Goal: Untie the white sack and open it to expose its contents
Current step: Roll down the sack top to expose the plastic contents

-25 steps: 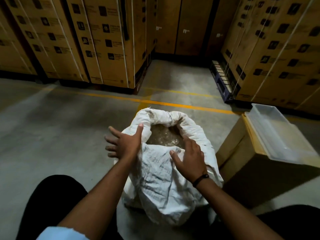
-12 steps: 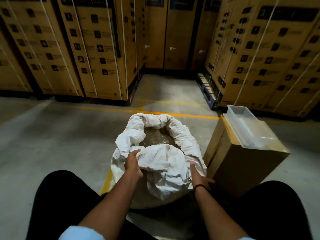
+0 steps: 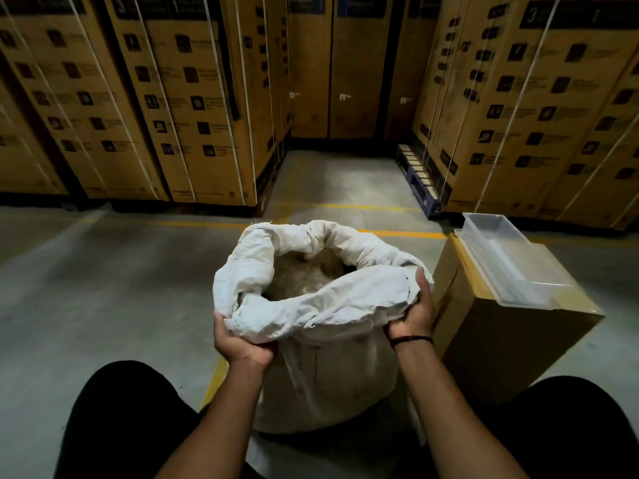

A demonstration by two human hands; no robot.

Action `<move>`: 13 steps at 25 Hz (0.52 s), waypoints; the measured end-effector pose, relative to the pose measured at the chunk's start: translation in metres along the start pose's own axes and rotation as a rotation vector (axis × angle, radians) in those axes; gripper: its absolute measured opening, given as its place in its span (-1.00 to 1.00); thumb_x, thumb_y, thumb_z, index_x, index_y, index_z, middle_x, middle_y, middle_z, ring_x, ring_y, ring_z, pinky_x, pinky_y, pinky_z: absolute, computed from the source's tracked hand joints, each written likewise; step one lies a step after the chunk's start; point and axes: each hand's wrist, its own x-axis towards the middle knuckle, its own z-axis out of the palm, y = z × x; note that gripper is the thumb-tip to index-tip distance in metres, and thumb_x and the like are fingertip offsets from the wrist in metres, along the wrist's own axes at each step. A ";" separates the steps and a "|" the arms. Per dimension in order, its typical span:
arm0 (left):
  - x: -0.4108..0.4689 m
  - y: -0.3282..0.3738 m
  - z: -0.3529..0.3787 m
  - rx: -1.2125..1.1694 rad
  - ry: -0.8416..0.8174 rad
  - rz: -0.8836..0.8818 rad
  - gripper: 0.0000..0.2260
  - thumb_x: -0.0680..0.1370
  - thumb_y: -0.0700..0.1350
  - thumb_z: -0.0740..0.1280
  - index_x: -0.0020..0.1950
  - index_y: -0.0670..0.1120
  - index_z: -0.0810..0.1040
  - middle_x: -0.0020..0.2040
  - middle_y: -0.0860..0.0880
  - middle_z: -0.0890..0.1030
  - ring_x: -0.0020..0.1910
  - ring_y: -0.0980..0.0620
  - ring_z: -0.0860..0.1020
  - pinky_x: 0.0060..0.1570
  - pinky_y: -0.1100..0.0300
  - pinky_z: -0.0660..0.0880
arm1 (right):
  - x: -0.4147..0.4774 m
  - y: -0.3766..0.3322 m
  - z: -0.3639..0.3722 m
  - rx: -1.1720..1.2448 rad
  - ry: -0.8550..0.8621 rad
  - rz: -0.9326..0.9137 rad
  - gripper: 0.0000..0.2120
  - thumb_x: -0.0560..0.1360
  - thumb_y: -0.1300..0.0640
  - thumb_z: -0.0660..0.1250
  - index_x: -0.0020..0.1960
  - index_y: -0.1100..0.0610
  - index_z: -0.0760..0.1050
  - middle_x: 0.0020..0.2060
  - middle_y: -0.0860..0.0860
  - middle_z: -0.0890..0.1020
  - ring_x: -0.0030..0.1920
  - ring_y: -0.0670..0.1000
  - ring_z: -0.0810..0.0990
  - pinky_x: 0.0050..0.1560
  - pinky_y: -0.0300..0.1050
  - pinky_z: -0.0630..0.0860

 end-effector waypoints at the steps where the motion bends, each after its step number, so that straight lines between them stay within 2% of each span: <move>1: 0.001 0.001 0.003 0.028 0.086 -0.010 -0.45 0.53 0.32 0.21 0.38 0.03 0.57 0.37 -0.14 0.58 0.32 -0.25 0.55 0.33 -0.21 0.44 | 0.003 -0.005 0.000 0.019 -0.008 -0.029 -0.55 0.62 -0.12 0.12 0.12 0.14 0.68 0.16 0.19 0.66 0.14 0.18 0.66 0.17 0.17 0.57; 2: 0.001 0.000 0.007 0.151 0.185 -0.017 -0.34 0.49 0.41 0.22 0.40 -0.01 0.53 0.37 -0.15 0.58 0.30 -0.25 0.55 0.28 -0.18 0.48 | 0.002 -0.008 0.000 0.032 -0.029 -0.035 -0.55 0.61 -0.13 0.13 0.15 0.13 0.67 0.20 0.19 0.64 0.18 0.19 0.63 0.20 0.17 0.55; 3: -0.001 -0.001 0.009 0.361 0.294 0.001 -0.13 0.38 0.53 0.24 0.45 -0.07 0.44 0.39 -0.16 0.54 0.30 -0.27 0.54 0.27 -0.19 0.49 | 0.004 -0.009 -0.004 0.009 -0.038 -0.031 -0.54 0.61 -0.14 0.15 0.20 0.14 0.64 0.23 0.19 0.62 0.22 0.19 0.61 0.20 0.16 0.56; 4: -0.004 -0.003 0.009 0.680 0.458 0.158 0.04 0.27 0.60 0.27 0.51 -0.10 0.33 0.43 -0.19 0.48 0.33 -0.30 0.49 0.30 -0.20 0.45 | 0.003 -0.011 -0.005 0.001 -0.049 -0.022 -0.53 0.60 -0.14 0.16 0.27 0.15 0.59 0.26 0.19 0.60 0.24 0.20 0.59 0.19 0.14 0.57; 5: -0.006 0.000 0.011 1.019 0.470 0.497 0.07 0.27 0.57 0.33 0.55 -0.11 0.26 0.45 -0.21 0.42 0.37 -0.29 0.44 0.34 -0.21 0.41 | 0.003 -0.013 -0.005 -0.012 -0.046 -0.016 -0.51 0.59 -0.14 0.18 0.34 0.16 0.53 0.28 0.20 0.58 0.27 0.20 0.58 0.18 0.12 0.58; 6: -0.011 0.002 0.018 1.353 0.226 0.925 0.02 0.31 0.49 0.39 0.56 -0.12 0.24 0.47 -0.19 0.39 0.42 -0.24 0.40 0.39 -0.18 0.38 | 0.001 -0.014 -0.001 -0.024 -0.043 -0.018 -0.50 0.59 -0.13 0.19 0.38 0.16 0.48 0.28 0.19 0.58 0.26 0.20 0.58 0.15 0.10 0.60; 7: -0.023 0.001 0.031 1.559 -0.236 1.147 0.03 0.31 0.43 0.45 0.59 -0.09 0.19 0.51 -0.14 0.36 0.48 -0.12 0.37 0.44 -0.09 0.35 | 0.000 -0.014 0.004 -0.042 -0.031 -0.030 -0.51 0.59 -0.11 0.21 0.39 0.16 0.47 0.26 0.19 0.60 0.23 0.18 0.60 0.10 0.09 0.62; 8: -0.033 -0.005 0.048 1.695 -0.697 1.041 0.11 0.27 0.42 0.50 0.64 -0.03 0.08 0.56 -0.07 0.32 0.53 -0.01 0.31 0.47 0.02 0.32 | -0.002 -0.013 0.010 -0.074 -0.015 -0.028 -0.52 0.58 -0.10 0.24 0.39 0.15 0.47 0.24 0.17 0.61 0.20 0.17 0.62 0.06 0.08 0.63; 9: -0.045 -0.014 0.062 1.901 -0.958 0.893 0.20 0.24 0.44 0.50 0.66 0.05 -0.08 0.58 -0.02 0.28 0.55 0.04 0.28 0.48 0.08 0.30 | -0.003 -0.012 0.010 -0.102 -0.007 -0.036 -0.51 0.54 -0.10 0.31 0.38 0.13 0.49 0.24 0.17 0.61 0.20 0.17 0.62 0.05 0.09 0.63; 10: -0.040 -0.025 0.063 2.052 -1.047 0.828 0.22 0.24 0.42 0.48 0.65 0.11 -0.19 0.56 -0.02 0.33 0.52 0.02 0.33 0.45 0.08 0.34 | -0.008 -0.014 0.014 -0.146 0.004 -0.019 -0.46 0.47 -0.11 0.40 0.37 0.13 0.50 0.26 0.16 0.60 0.23 0.18 0.61 0.08 0.10 0.62; 11: -0.038 -0.033 0.062 2.138 -1.019 0.842 0.15 0.29 0.31 0.47 0.65 0.12 -0.20 0.46 -0.05 0.46 0.41 -0.05 0.45 0.35 0.06 0.44 | -0.013 -0.020 0.014 -0.246 0.026 -0.007 -0.38 0.39 -0.11 0.49 0.36 0.13 0.50 0.28 0.16 0.59 0.25 0.19 0.59 0.11 0.10 0.60; 12: -0.036 -0.040 0.056 2.126 -0.906 0.946 0.02 0.35 0.17 0.45 0.65 0.09 -0.10 0.33 -0.06 0.57 0.26 -0.11 0.56 0.16 0.05 0.54 | -0.019 -0.030 0.014 -0.398 0.053 0.003 -0.32 0.34 -0.10 0.54 0.37 0.15 0.49 0.29 0.15 0.58 0.28 0.20 0.57 0.14 0.09 0.57; 13: -0.035 -0.046 0.048 2.123 -0.774 1.092 -0.16 0.40 0.04 0.41 0.61 0.05 0.10 0.20 -0.05 0.63 0.11 -0.13 0.62 -0.03 0.05 0.55 | -0.024 -0.042 0.013 -0.635 0.109 -0.007 -0.24 0.33 -0.10 0.55 0.42 0.16 0.42 0.32 0.11 0.54 0.34 0.20 0.51 0.20 0.07 0.51</move>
